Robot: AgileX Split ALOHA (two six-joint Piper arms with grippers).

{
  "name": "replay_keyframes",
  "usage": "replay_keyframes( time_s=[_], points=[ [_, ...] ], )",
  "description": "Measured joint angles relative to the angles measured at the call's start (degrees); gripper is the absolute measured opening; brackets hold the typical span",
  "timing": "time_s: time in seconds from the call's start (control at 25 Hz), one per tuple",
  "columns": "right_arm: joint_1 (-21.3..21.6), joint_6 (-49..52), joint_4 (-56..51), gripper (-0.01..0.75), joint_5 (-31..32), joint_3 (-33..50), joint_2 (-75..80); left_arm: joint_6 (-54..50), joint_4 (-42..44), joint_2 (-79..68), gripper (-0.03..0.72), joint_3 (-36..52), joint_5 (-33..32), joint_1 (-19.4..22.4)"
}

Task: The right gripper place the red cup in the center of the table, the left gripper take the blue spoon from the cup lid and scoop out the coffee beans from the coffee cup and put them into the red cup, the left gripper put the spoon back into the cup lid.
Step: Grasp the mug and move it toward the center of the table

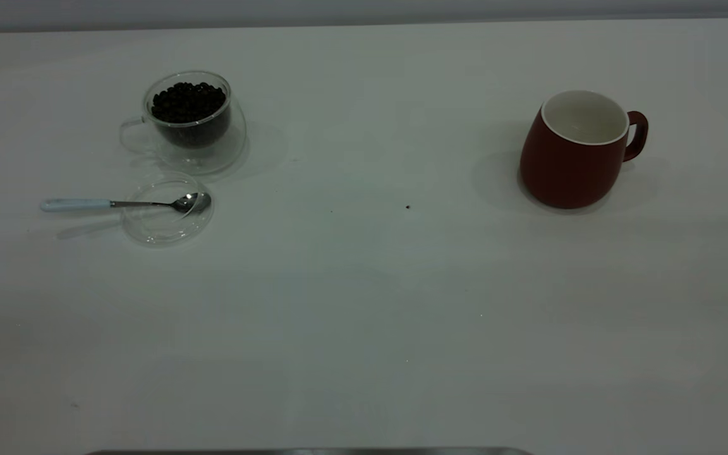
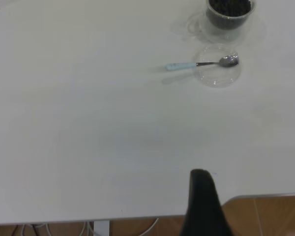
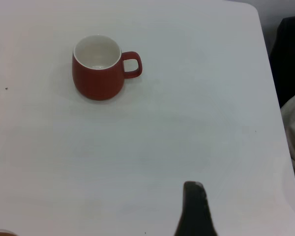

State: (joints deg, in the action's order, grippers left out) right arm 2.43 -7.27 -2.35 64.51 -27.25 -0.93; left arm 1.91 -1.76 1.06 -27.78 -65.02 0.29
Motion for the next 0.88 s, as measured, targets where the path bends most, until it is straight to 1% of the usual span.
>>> replay_keyframes(
  time_s=[0.88],
  points=[
    [0.00, 0.00, 0.21, 0.587, 0.00, 0.00, 0.00, 0.00, 0.00, 0.00, 0.570, 0.00, 0.00, 0.00]
  ],
)
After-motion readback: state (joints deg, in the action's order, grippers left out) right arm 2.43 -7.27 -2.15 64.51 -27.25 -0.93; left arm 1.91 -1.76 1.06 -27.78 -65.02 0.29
